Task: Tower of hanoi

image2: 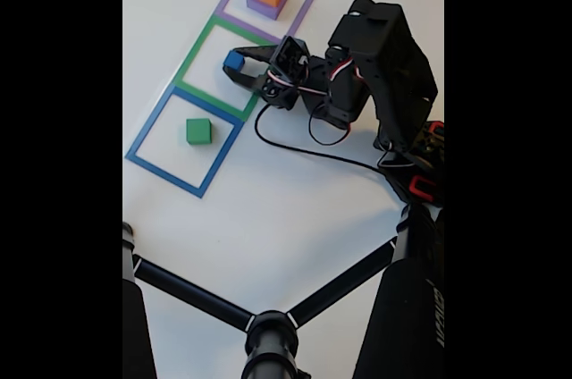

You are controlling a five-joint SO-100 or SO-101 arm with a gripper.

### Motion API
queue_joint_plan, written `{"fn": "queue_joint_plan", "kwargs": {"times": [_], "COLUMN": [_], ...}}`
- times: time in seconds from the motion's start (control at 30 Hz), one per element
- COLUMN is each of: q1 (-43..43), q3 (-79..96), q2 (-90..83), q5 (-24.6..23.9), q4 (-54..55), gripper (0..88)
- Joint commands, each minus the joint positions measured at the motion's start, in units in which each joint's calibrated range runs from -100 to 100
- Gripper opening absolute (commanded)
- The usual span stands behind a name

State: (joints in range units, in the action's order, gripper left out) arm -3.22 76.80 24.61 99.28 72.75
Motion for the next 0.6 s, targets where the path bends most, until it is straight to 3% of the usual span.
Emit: {"fn": "queue_joint_plan", "kwargs": {"times": [0.0, 0.17, 0.27, 0.57], "q1": [0.82, 1.01, 0.92, -0.43], "q3": [3.01, 6.56, 7.47, -10.62], "q2": [-12.13, -26.67, -38.13, -71.24], "q5": [0.72, 0.72, 0.72, 0.72], "q4": [-5.38, -15.91, -27.73, -92.27], "gripper": [3.1, 3.1, 2.8, 2.4]}}
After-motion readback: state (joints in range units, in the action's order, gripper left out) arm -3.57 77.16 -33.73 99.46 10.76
